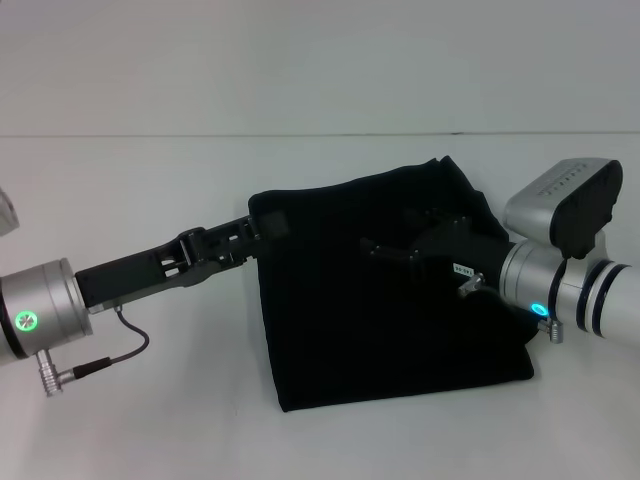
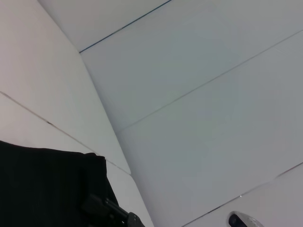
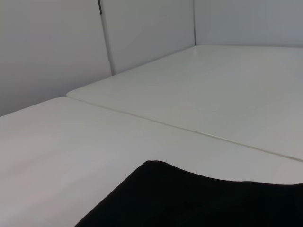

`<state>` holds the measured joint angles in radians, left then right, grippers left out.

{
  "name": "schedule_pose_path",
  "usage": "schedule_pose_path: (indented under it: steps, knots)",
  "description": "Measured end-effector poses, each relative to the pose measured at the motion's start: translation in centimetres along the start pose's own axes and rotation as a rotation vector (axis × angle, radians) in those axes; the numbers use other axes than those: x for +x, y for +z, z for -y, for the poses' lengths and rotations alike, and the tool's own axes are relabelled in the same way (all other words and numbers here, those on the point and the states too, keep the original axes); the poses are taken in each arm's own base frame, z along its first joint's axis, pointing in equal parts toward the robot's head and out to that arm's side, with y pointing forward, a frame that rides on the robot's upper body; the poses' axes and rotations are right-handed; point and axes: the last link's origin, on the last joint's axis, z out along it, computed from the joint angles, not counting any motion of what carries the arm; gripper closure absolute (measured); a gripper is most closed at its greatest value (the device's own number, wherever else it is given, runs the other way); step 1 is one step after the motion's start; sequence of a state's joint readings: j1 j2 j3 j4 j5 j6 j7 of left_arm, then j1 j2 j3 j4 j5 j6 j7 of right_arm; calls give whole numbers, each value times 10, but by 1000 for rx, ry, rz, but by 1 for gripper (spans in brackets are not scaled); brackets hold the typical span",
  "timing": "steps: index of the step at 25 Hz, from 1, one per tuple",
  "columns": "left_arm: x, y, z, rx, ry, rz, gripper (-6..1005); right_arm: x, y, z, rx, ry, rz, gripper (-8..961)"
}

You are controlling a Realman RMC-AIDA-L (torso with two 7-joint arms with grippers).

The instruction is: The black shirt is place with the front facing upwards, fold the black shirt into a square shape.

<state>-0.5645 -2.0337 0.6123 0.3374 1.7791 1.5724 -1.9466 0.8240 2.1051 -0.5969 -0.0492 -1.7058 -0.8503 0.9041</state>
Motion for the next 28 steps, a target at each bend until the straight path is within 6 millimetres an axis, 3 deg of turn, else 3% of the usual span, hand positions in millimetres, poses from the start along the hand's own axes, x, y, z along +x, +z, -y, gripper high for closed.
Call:
schedule_pose_path:
  steps: [13, 28]
  knots:
    - [-3, 5, -1, -10, -2, 4, 209, 0, -9, 15, 76, 90, 48, 69]
    - [-4, 5, -3, -23, 1, 8, 216, 17, -52, 59, 300, 236, 155, 69]
